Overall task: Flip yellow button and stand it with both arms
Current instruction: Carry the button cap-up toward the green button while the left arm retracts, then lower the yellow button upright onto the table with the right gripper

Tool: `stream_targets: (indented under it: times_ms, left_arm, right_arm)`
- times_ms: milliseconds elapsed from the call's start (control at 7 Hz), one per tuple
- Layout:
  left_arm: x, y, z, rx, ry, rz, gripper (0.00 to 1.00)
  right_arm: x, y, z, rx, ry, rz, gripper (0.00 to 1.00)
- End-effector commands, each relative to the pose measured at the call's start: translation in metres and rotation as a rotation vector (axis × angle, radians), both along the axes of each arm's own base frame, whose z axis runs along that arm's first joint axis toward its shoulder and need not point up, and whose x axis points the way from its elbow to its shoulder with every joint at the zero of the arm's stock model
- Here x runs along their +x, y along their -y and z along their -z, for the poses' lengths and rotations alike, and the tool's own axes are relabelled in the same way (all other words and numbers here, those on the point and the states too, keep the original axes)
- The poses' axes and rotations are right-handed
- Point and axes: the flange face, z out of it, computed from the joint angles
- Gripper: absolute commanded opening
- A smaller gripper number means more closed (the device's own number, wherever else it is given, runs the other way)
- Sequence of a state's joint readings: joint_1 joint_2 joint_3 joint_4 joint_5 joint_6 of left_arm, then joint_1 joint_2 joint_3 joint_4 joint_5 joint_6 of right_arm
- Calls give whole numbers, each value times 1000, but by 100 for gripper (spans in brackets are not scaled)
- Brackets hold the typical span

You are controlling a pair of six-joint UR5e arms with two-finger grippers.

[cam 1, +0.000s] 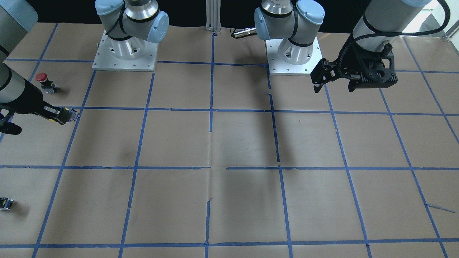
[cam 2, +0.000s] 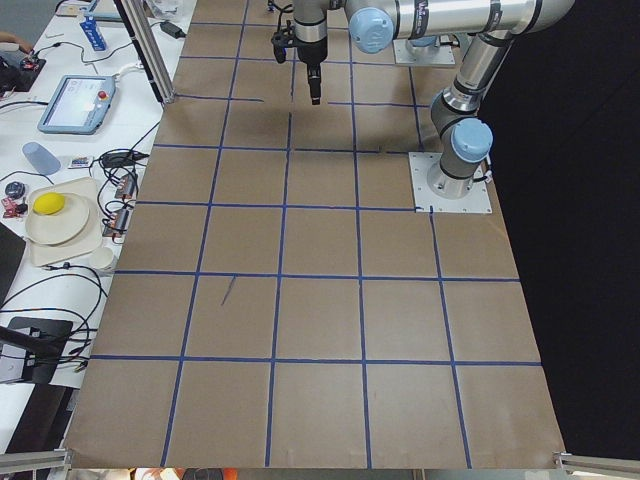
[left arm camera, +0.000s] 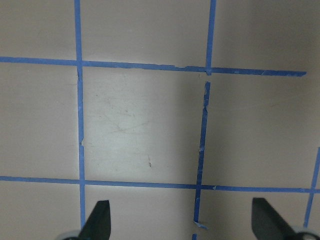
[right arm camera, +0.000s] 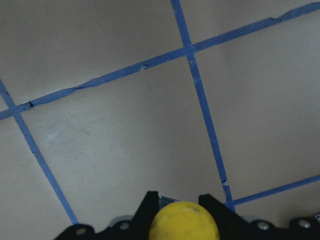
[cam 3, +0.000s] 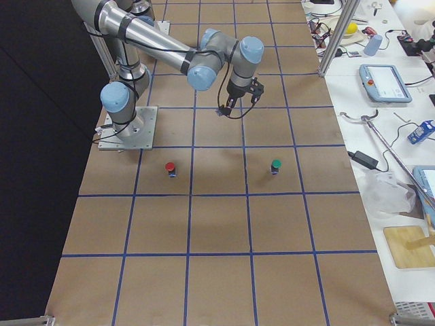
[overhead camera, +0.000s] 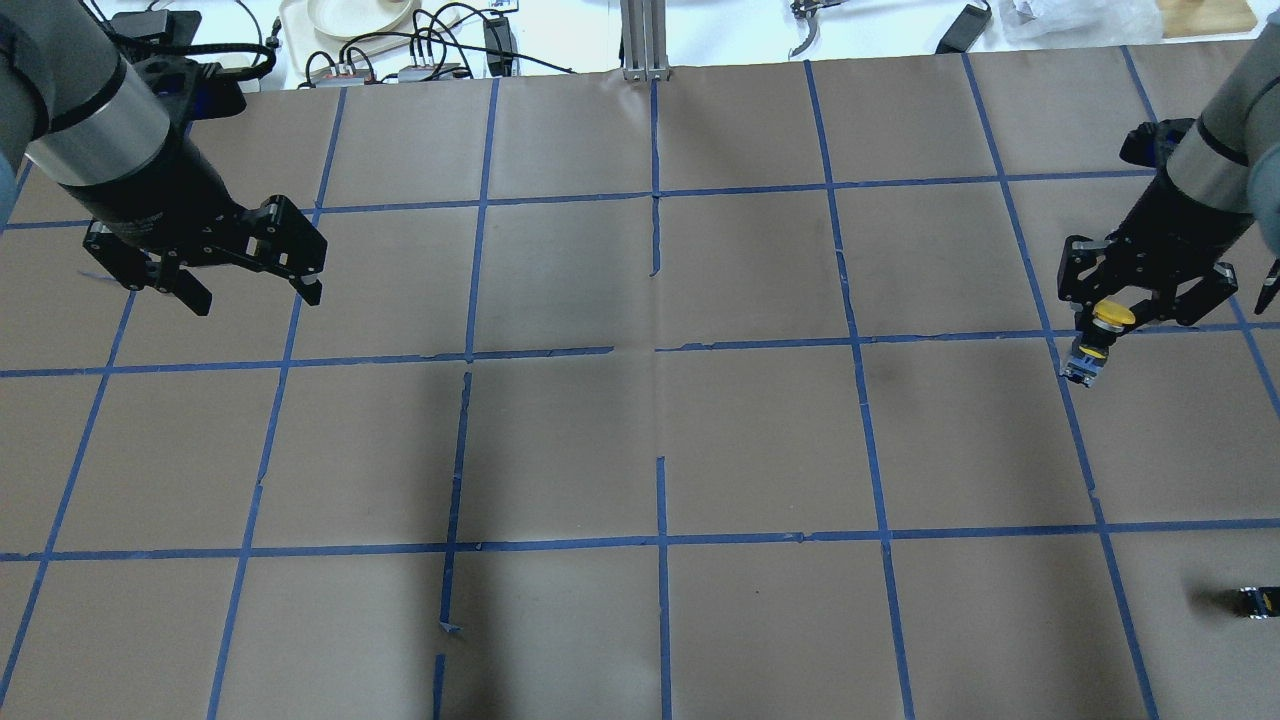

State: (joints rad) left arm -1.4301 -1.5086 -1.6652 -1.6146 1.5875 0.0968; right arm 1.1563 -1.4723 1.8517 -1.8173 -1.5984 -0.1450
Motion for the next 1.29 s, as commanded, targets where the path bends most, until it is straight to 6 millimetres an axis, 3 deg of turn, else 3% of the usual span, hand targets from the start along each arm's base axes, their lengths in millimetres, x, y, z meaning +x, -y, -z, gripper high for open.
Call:
stream_targets:
  times_ms: [0, 286, 429, 714, 857, 1000, 1143]
  left_arm:
    - [-42, -9, 6, 14, 11, 69, 100]
    - [-51, -11, 11, 19, 1, 82, 100]
    - [-50, -13, 10, 19, 8, 87, 100]
    - [-51, -13, 10, 18, 8, 86, 100]
    - [-51, -12, 11, 19, 7, 84, 100]
    - [-51, -11, 11, 12, 7, 84, 100]
    - [-51, -12, 9, 10, 8, 84, 100]
  right_arm:
    - [-66, -22, 43, -104, 0, -125, 5]
    - [-114, -39, 73, -195, -24, -297, 5]
    - [-148, -51, 81, -242, -27, -326, 6]
    - [-155, -50, 80, -297, -42, -461, 6]
    - [-165, -60, 83, -312, -66, -504, 6]
    - [-180, -69, 94, -378, -49, -494, 7]
    - [-180, -69, 105, -395, -51, -500, 7]
